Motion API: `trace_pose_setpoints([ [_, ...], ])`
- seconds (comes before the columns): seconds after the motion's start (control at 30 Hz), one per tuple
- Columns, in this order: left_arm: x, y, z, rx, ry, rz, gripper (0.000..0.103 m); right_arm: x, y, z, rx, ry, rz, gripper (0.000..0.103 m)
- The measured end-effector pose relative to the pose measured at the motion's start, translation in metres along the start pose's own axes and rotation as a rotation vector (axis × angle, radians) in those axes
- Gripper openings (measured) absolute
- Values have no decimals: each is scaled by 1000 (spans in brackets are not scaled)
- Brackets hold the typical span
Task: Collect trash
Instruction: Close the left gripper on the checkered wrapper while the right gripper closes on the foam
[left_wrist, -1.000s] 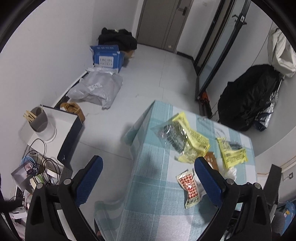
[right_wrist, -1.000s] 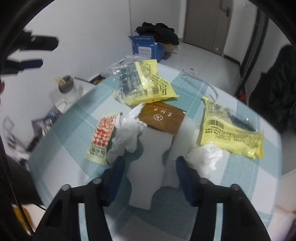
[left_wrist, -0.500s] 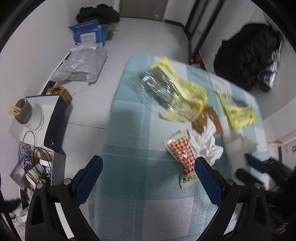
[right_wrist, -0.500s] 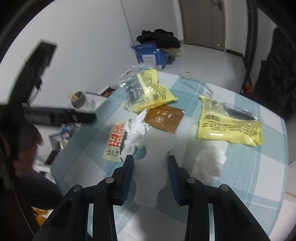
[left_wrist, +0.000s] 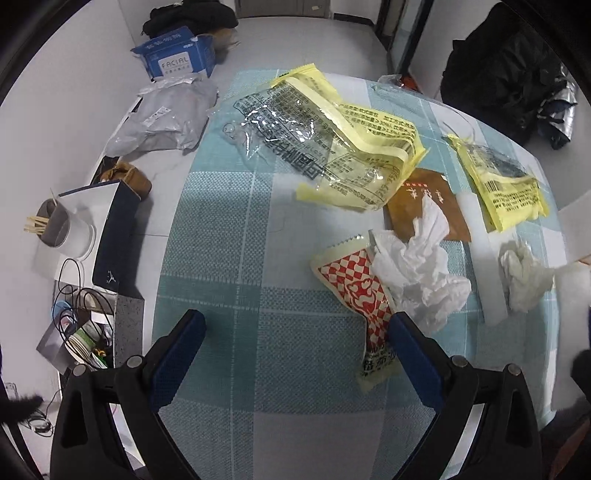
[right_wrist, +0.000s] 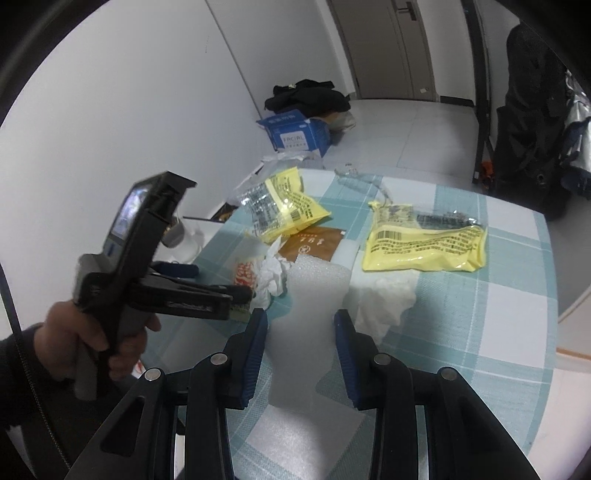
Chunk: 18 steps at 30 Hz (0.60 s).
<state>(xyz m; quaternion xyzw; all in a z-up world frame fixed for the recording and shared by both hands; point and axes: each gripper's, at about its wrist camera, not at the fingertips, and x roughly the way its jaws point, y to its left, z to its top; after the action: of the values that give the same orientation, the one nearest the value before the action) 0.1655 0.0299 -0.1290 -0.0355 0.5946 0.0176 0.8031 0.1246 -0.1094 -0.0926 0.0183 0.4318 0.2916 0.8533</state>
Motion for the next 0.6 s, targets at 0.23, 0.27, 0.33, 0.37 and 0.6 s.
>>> trace_pose_setpoints([
  [0.23,-3,-17,0,35,-25,2,67,-12,-1,1,10,-27,13,36],
  [0.27,-4,-19,0,42,-26,-4,61,-13,-2,1,12,-28,14,36],
  [0.33,-6,-25,-1,61,-30,-17,42,-15,-3,1,16,-32,16,36],
  [0.37,-7,-28,-2,68,-31,-25,37,-15,-4,1,18,-35,17,36],
  [0.6,-7,-22,-3,43,-18,-82,8,-16,-2,2,18,-37,18,36],
])
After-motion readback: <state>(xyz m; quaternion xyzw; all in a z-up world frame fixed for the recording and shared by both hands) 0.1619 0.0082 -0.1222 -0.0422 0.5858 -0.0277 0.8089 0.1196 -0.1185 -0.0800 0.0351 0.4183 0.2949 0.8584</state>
